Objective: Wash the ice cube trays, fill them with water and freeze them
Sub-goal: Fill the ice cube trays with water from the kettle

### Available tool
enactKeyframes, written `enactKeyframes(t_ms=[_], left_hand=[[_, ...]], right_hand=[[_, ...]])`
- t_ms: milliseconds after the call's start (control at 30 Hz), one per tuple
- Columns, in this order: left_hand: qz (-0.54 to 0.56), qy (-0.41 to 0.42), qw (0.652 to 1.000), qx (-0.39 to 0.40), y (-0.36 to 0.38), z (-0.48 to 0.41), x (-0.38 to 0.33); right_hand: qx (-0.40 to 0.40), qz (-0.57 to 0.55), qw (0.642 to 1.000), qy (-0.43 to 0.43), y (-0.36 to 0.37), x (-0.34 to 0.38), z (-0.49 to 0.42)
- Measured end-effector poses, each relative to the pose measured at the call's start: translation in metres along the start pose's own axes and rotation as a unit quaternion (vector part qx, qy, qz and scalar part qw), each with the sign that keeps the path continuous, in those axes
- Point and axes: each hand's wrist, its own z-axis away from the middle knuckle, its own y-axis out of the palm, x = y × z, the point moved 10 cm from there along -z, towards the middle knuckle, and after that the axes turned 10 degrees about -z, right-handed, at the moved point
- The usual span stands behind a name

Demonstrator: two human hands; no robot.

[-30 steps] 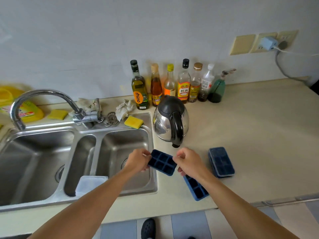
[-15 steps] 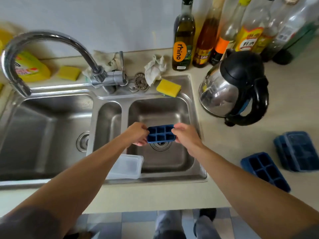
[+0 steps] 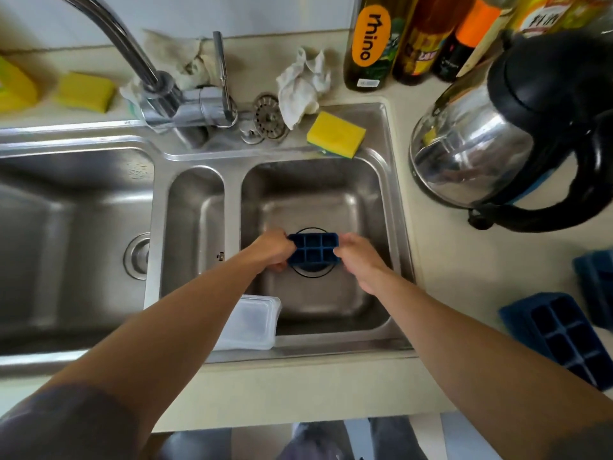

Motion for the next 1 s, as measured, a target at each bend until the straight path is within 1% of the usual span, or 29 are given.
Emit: enactKeyframes(t_ms=[167, 233, 333, 433, 567, 700, 767, 867, 933, 967, 1000], left_hand=[[-0.048, -0.006, 0.999, -0.001, 0.007, -0.008, 0.004], [-0.048, -0.009, 0.999, -0.011, 0.006, -0.007, 0.007], [-0.035, 0.003, 0.997, -0.063, -0.008, 0.002, 0.004], [0.035, 0.031, 0.991, -0.129, -0.025, 0.022, -0.007], [0.16, 0.053, 0.976, -0.139, -0.027, 0.063, -0.032], [0.225, 0.084, 0.96, -0.145, -0.016, 0.106, -0.063], [0.237, 0.097, 0.956, -0.139, -0.006, 0.125, -0.079], [0.232, 0.113, 0.957, -0.131, 0.006, 0.148, -0.106], [0.225, 0.126, 0.957, -0.136, 0.006, 0.16, -0.121], [0.218, 0.137, 0.956, -0.14, 0.005, 0.166, -0.127], [0.207, 0.148, 0.956, -0.142, 0.004, 0.171, -0.134]], right_hand=[[0.01, 0.017, 1.0, -0.007, 0.002, -0.006, -0.008], [0.018, 0.036, 0.999, -0.027, 0.001, -0.004, -0.004], [0.009, 0.074, 0.994, -0.084, -0.008, 0.012, 0.014], [-0.007, 0.095, 0.986, -0.138, -0.023, 0.036, 0.044], [-0.029, 0.036, 0.971, -0.235, -0.059, 0.074, 0.106], [-0.089, 0.007, 0.929, -0.358, -0.113, 0.114, 0.18], [-0.119, -0.018, 0.905, -0.408, -0.144, 0.132, 0.213], [-0.186, -0.067, 0.848, -0.492, -0.196, 0.158, 0.254], [-0.247, -0.096, 0.816, -0.513, -0.228, 0.167, 0.265], [-0.275, -0.111, 0.812, -0.503, -0.242, 0.168, 0.264], [-0.295, -0.125, 0.816, -0.481, -0.252, 0.167, 0.258]])
